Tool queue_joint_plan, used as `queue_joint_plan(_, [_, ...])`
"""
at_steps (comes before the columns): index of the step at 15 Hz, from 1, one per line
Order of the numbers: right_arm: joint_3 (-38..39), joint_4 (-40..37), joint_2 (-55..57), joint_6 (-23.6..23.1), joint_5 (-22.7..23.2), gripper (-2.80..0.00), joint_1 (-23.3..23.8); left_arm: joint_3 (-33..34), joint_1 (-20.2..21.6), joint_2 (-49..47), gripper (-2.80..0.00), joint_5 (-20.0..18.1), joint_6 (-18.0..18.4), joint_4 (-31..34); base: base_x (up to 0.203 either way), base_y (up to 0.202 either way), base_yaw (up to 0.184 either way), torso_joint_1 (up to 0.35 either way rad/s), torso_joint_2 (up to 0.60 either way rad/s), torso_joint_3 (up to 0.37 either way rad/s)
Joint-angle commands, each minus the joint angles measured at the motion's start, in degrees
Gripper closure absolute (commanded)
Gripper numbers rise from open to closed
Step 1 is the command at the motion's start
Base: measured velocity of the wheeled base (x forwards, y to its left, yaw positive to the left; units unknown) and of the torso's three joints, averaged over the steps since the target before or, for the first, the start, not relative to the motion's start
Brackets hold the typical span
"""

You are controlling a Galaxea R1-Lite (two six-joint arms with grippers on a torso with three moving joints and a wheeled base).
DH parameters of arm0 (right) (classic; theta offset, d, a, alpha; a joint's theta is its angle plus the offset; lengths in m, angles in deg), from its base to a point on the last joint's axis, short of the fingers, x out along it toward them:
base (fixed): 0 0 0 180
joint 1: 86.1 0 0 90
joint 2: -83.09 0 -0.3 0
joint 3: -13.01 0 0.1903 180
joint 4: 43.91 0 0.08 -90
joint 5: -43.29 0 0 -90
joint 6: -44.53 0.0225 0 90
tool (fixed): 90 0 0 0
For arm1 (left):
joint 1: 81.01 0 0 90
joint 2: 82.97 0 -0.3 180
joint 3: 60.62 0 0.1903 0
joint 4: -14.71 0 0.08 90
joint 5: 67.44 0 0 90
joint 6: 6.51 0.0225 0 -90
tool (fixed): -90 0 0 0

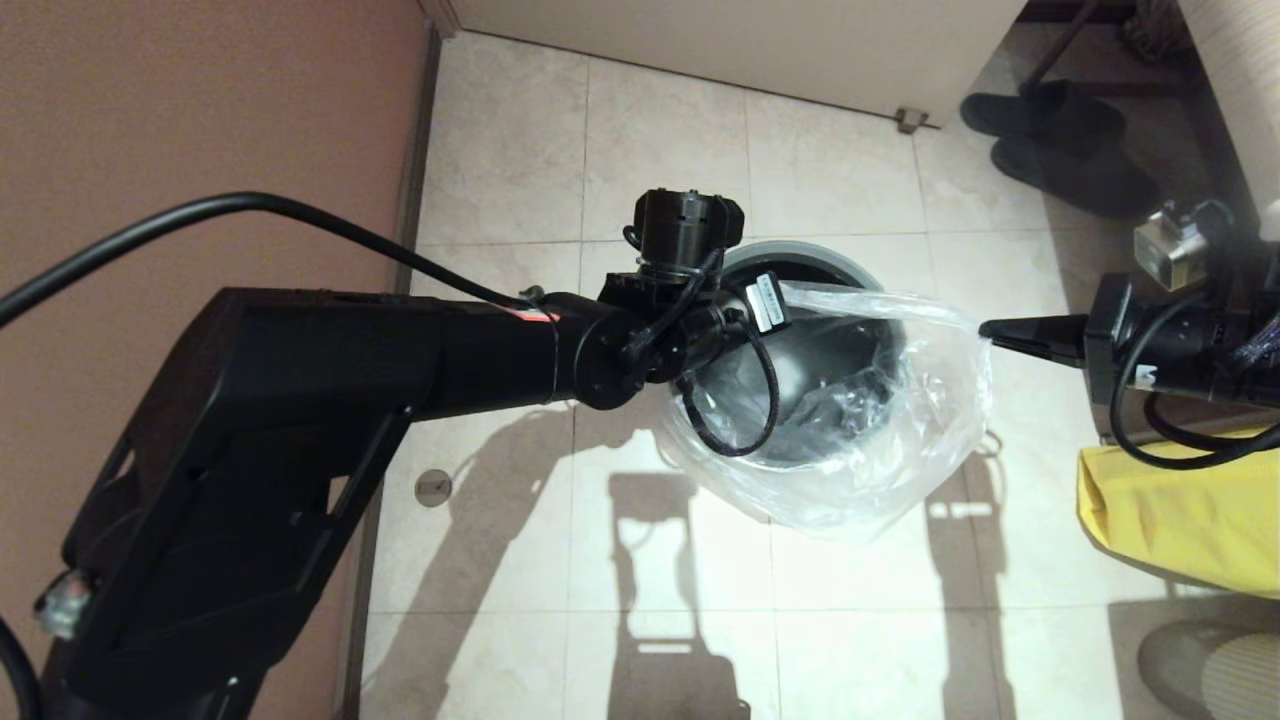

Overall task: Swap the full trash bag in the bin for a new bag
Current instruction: Put the new garbage bag on the trash can

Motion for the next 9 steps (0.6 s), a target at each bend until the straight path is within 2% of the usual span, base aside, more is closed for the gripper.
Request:
queue_joint_plan(1, [0.8,0.1,-1.1,0.1,0.7,0.00,0.0,0.0,1.1,-0.2,0.00,1.3,-0.2,-1.5,0.000,0.000,0.000,0.000,0.00,0.000])
queue_joint_plan(9, [1.9,0.1,-1.0,-0.6,1.0,0.00,0.0,0.4,1.5,3.2,0.00,1.7,-0.4,-2.2,0.000,0.000,0.000,0.000,0.00,0.000])
